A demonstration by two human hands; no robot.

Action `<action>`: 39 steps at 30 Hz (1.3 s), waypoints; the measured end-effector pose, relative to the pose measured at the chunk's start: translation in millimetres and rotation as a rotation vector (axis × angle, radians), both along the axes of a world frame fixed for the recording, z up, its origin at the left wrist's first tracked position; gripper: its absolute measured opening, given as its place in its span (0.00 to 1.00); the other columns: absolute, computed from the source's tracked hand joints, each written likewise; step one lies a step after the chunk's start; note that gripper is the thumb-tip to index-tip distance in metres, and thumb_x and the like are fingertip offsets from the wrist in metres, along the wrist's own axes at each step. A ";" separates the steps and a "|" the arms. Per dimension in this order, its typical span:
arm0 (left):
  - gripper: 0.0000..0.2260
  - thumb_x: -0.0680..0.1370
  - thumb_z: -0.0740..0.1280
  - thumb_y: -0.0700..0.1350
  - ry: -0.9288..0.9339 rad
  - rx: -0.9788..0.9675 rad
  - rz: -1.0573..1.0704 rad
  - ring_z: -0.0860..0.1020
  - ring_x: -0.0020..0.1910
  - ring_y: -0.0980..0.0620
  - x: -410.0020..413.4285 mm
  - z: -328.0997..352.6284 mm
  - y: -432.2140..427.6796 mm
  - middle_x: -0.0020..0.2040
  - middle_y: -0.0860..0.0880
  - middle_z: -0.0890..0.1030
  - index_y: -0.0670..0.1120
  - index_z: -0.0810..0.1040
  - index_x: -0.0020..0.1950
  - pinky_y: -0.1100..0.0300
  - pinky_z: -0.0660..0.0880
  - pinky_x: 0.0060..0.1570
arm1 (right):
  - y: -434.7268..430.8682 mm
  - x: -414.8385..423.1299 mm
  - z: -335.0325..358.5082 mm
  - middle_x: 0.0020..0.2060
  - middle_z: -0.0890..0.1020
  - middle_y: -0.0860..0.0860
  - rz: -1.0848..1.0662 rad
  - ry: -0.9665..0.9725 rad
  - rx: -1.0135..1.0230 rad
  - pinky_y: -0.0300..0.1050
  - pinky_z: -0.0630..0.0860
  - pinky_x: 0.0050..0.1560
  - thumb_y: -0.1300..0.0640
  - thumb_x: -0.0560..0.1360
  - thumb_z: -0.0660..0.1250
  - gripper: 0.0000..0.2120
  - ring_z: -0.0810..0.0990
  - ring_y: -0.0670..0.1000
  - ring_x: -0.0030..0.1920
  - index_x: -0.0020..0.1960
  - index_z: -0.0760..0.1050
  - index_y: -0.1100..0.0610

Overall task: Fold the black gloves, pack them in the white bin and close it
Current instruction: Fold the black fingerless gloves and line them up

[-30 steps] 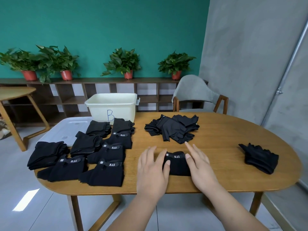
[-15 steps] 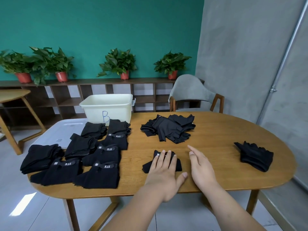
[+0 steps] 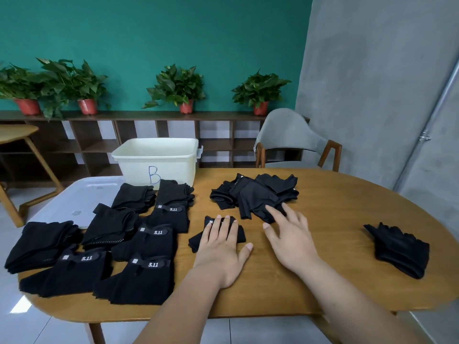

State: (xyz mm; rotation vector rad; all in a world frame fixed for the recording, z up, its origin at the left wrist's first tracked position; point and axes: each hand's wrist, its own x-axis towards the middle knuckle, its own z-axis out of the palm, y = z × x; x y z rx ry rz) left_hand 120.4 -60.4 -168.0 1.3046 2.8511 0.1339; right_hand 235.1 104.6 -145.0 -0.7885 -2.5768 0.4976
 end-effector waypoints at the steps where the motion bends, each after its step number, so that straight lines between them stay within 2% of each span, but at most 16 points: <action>1: 0.37 0.83 0.37 0.70 0.019 0.023 -0.001 0.29 0.83 0.50 0.6 -1.9 0.6 0.86 0.50 0.36 0.50 0.38 0.86 0.45 0.35 0.82 | 6.0 -12.6 3.3 0.85 0.52 0.49 0.021 -0.056 0.074 0.59 0.57 0.81 0.36 0.84 0.55 0.27 0.47 0.58 0.83 0.82 0.56 0.35; 4: 0.37 0.83 0.36 0.70 0.051 0.075 -0.010 0.29 0.82 0.50 3.2 -5.0 0.0 0.86 0.50 0.36 0.51 0.39 0.86 0.45 0.37 0.83 | 20.6 -55.3 17.2 0.85 0.42 0.48 0.066 -0.164 0.221 0.65 0.51 0.81 0.33 0.83 0.54 0.30 0.39 0.58 0.83 0.82 0.49 0.33; 7: 0.37 0.83 0.36 0.69 0.051 0.096 -0.014 0.28 0.82 0.50 4.8 -5.7 0.4 0.86 0.50 0.36 0.50 0.39 0.86 0.45 0.36 0.83 | 31.7 -99.4 26.3 0.84 0.39 0.49 0.091 -0.256 0.300 0.72 0.48 0.80 0.32 0.83 0.54 0.32 0.36 0.60 0.83 0.82 0.46 0.32; 12: 0.36 0.84 0.39 0.68 0.070 0.149 -0.019 0.30 0.83 0.50 2.7 -7.9 0.9 0.87 0.50 0.39 0.50 0.43 0.87 0.45 0.34 0.81 | 45.3 -156.3 25.0 0.84 0.36 0.49 0.082 -0.400 0.217 0.78 0.45 0.77 0.29 0.81 0.55 0.33 0.34 0.61 0.82 0.82 0.44 0.30; 15: 0.35 0.84 0.40 0.68 0.065 0.146 -0.020 0.29 0.82 0.51 0.0 -8.4 0.7 0.86 0.51 0.38 0.50 0.43 0.87 0.44 0.34 0.80 | 45.3 -169.2 10.7 0.84 0.40 0.48 0.091 -0.434 0.142 0.80 0.46 0.76 0.26 0.79 0.54 0.34 0.35 0.61 0.83 0.81 0.46 0.29; 18: 0.35 0.84 0.40 0.67 0.050 0.121 -0.024 0.27 0.82 0.51 -0.1 -5.6 -0.3 0.86 0.51 0.36 0.50 0.40 0.87 0.45 0.35 0.81 | 45.2 -164.1 -1.0 0.84 0.47 0.48 0.075 -0.394 0.127 0.79 0.47 0.76 0.25 0.79 0.51 0.32 0.38 0.60 0.83 0.81 0.49 0.29; 21: 0.35 0.84 0.40 0.67 0.045 0.127 -0.018 0.28 0.82 0.51 -0.8 -5.9 -0.8 0.86 0.51 0.37 0.50 0.41 0.87 0.45 0.35 0.82 | 49.2 -151.9 -2.8 0.84 0.50 0.49 0.048 -0.376 0.133 0.78 0.49 0.76 0.26 0.79 0.51 0.31 0.41 0.60 0.83 0.80 0.51 0.30; 32: 0.36 0.84 0.38 0.69 0.013 0.030 -0.008 0.28 0.82 0.50 -4.4 -6.1 0.3 0.86 0.50 0.34 0.50 0.37 0.86 0.46 0.35 0.82 | 61.8 -40.4 -16.9 0.83 0.51 0.47 -0.079 -0.301 0.154 0.74 0.48 0.78 0.24 0.79 0.48 0.31 0.41 0.58 0.83 0.80 0.51 0.29; 39: 0.36 0.84 0.40 0.69 -0.068 -0.046 -0.062 0.28 0.81 0.51 -19.3 3.6 15.4 0.85 0.52 0.34 0.51 0.37 0.86 0.46 0.34 0.82 | 44.1 -19.2 -23.9 0.83 0.52 0.47 -0.139 -0.244 0.174 0.73 0.48 0.78 0.25 0.79 0.47 0.31 0.40 0.58 0.83 0.80 0.51 0.30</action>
